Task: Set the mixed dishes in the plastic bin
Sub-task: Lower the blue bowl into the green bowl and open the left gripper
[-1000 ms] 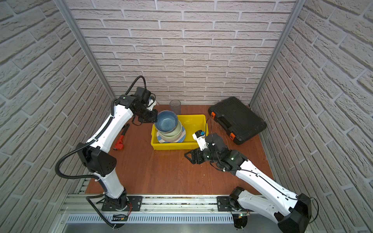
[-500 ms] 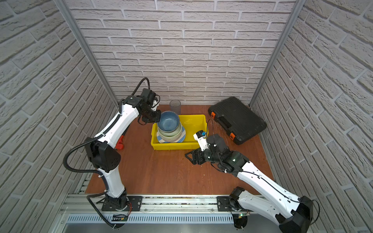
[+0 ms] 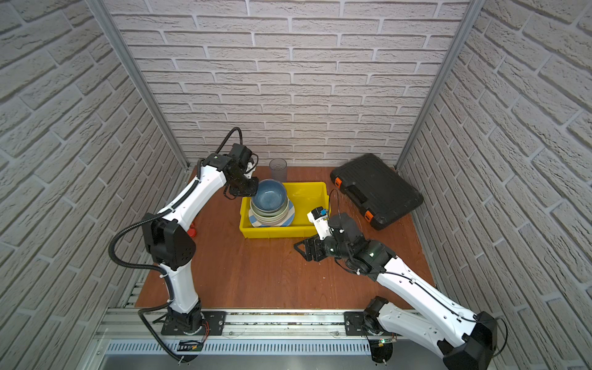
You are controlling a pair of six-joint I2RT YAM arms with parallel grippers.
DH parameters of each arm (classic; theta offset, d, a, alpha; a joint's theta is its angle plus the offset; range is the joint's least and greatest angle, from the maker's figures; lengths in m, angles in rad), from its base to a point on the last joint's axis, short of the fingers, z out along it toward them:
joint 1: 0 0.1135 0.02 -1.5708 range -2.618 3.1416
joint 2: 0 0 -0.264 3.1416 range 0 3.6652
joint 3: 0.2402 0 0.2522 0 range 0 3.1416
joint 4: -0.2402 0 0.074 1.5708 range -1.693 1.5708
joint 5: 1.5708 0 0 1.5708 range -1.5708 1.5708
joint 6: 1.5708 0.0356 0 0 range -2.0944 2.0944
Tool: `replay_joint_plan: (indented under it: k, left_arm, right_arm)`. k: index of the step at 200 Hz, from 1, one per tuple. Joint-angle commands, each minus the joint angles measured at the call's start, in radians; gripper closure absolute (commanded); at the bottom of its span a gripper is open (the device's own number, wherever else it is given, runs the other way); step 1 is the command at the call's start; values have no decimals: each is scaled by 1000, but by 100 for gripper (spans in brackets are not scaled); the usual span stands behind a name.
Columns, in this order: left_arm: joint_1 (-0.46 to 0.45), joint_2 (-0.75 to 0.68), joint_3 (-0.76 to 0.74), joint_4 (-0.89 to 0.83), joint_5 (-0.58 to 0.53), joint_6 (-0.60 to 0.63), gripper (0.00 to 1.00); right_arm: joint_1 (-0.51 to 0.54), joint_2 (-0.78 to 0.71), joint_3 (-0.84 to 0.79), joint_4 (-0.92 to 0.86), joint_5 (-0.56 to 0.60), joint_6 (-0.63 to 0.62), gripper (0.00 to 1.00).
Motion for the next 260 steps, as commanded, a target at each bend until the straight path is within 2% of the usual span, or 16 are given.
replay_joint_plan:
  k: [1,105,153,174,221,260]
  left_arm:
    - [-6,-6,-5,72,16,4,100]
    - [-10,6,-41,84,8,15,100]
    - [-11,11,-45,80,8,19,97]
    - [-11,9,-53,80,9,19,91]
    - [-13,3,-58,79,10,21,88]
    - [-13,-10,-47,74,13,22,79]
  right_arm:
    - [9,-1,-6,14,7,-15,25]
    - [9,0,-21,17,9,-12,25]
    - [9,-6,-24,19,13,-10,25]
    - [9,-6,-25,17,13,-11,25]
    - [9,-5,-28,22,15,-7,25]
    - [9,-4,-28,23,15,-7,25]
